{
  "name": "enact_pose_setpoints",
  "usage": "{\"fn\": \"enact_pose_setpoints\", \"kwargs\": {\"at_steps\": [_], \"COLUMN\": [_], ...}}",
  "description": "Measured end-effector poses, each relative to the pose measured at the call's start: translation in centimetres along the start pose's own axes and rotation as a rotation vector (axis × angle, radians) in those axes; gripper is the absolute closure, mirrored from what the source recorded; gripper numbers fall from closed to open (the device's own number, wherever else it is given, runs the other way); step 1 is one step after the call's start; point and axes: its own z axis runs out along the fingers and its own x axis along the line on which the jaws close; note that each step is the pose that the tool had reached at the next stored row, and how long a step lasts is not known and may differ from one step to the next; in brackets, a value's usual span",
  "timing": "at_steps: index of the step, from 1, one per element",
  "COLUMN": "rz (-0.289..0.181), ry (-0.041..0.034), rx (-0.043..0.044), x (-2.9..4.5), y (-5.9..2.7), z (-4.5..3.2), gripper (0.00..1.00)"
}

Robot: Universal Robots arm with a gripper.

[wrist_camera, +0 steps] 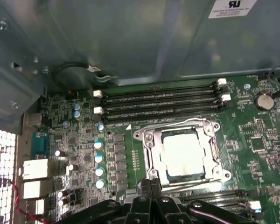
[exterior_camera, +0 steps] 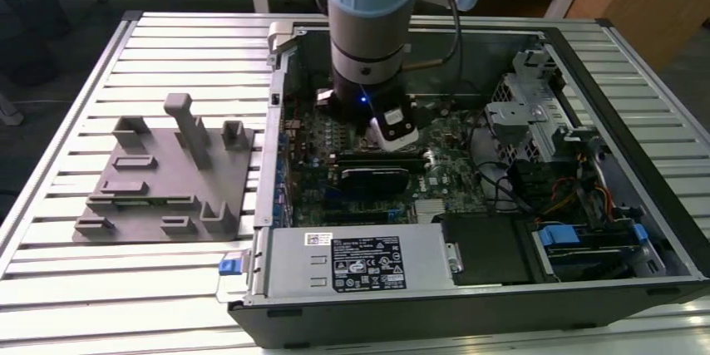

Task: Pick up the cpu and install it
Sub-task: 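Install the second cpu locking lever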

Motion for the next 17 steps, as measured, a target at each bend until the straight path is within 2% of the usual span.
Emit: {"fn": "enact_pose_setpoints", "kwargs": {"at_steps": [4,10,17], "rz": [-0.001,-0.001,-0.002], "ry": [-0.0021,-0.0054,-0.0074], "rx": [0.0163,0.0392,0.0545], "x": [-0.23,-1.14,-2.72], "y": [0.77,1.53,2.25], "z": [0.24,0.47,0.71], "gripper": [0.89,0.89,0.89]}}
